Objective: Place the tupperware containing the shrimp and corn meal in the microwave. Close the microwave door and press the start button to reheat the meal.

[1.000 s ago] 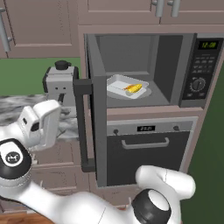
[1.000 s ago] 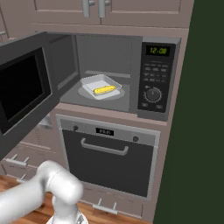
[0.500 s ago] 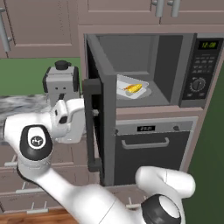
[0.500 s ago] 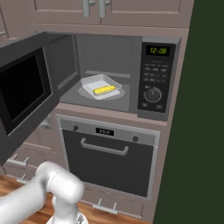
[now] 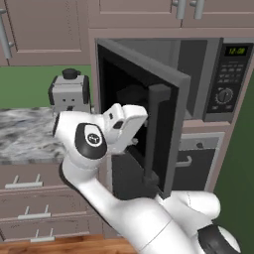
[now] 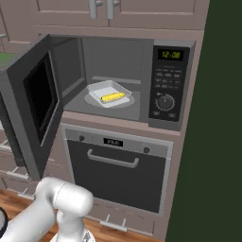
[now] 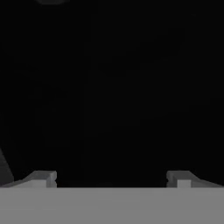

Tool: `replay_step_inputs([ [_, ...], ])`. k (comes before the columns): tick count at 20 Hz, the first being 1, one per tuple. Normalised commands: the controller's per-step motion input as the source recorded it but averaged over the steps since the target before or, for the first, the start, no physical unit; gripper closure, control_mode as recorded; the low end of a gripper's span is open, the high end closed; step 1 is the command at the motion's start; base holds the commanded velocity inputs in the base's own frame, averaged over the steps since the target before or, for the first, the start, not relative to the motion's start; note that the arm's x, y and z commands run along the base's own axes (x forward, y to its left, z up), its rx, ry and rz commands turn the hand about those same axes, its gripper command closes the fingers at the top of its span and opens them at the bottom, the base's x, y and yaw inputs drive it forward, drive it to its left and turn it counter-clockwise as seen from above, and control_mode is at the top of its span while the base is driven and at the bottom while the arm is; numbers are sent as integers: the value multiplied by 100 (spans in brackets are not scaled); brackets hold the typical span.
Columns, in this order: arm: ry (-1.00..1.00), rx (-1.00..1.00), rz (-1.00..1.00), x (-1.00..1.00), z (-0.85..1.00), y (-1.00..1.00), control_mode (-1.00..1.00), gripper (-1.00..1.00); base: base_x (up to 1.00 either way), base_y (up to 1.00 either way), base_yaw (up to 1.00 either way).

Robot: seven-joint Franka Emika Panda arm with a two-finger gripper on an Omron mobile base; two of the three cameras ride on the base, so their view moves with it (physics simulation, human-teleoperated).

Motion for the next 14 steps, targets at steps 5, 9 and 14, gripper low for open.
replay_step_inputs([
  [5,-3,9,4,36,0,-90,-100,-100,0,0,0],
  [9,0,5,10,53,-1,-76,-100,-100,0,0,0],
  [14,0,5,18,65,-4,-52,-100,-100,0,0,0],
])
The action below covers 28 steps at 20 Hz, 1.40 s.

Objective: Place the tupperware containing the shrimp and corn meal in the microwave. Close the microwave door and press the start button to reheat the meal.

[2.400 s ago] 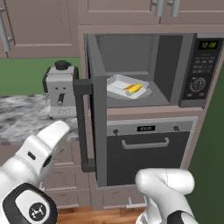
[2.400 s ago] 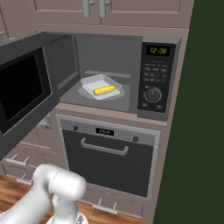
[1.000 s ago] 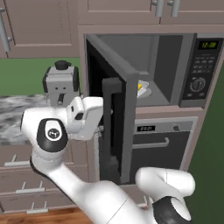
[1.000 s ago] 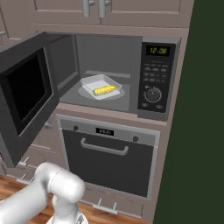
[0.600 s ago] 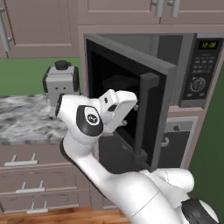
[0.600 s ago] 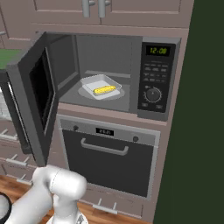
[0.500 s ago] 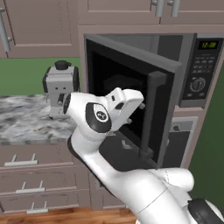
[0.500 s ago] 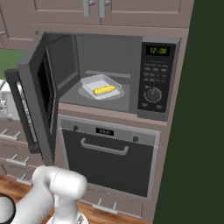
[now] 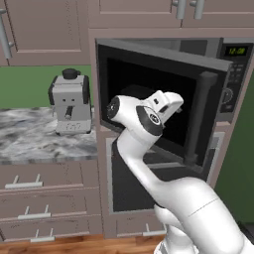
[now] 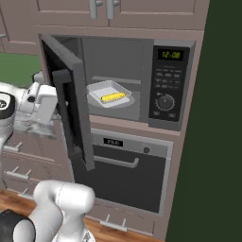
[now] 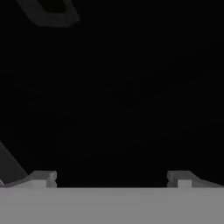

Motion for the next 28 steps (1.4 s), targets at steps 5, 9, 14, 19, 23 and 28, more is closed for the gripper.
replay_step_inputs([
  [5,0,3,23,74,-8,-28,-100,-100,0,0,0],
  [9,0,1,25,80,-9,-13,-100,-100,0,0,0],
  [14,0,0,25,80,-10,-4,-100,-100,0,0,0],
  [19,0,0,26,82,-2,0,-100,-100,0,0,0],
  [23,0,0,29,74,0,0,-100,-100,0,0,0],
  [28,0,0,29,69,0,0,-100,-100,0,0,0],
])
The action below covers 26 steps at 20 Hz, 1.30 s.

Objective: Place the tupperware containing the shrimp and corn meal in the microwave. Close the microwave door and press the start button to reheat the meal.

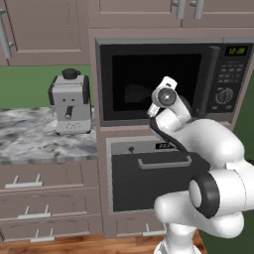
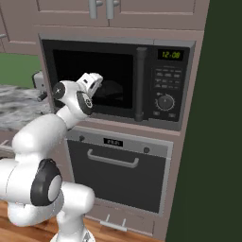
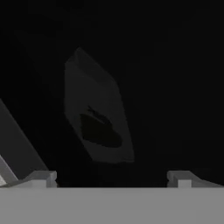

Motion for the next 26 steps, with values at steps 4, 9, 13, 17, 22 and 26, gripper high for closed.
replay_step_inputs([
  [4,0,0,26,72,0,0,-100,-100,0,0,0],
  [9,0,0,21,45,0,0,-100,-100,0,0,0],
  [13,0,0,8,-68,11,11,-100,-100,0,0,0],
  [17,1,0,3,-100,56,16,-100,-100,0,0,0],
  [22,7,0,2,-92,65,3,-100,-100,0,0,0],
  [26,18,0,1,-82,27,0,-100,-100,0,0,0],
])
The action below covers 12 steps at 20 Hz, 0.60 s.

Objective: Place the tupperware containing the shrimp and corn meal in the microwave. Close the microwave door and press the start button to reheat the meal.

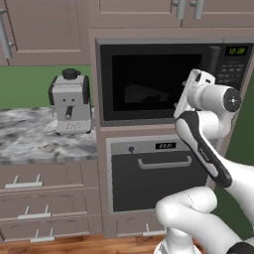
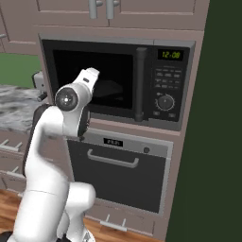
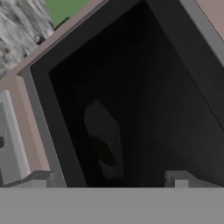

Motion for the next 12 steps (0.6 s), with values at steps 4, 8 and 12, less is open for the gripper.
replay_step_inputs([
  [4,2,0,0,-58,0,-24,-100,-100,0,0,0],
  [8,-2,0,0,-58,-13,-56,-100,-100,0,0,0],
  [12,-1,0,1,-52,-2,-61,-100,-100,0,0,0],
])
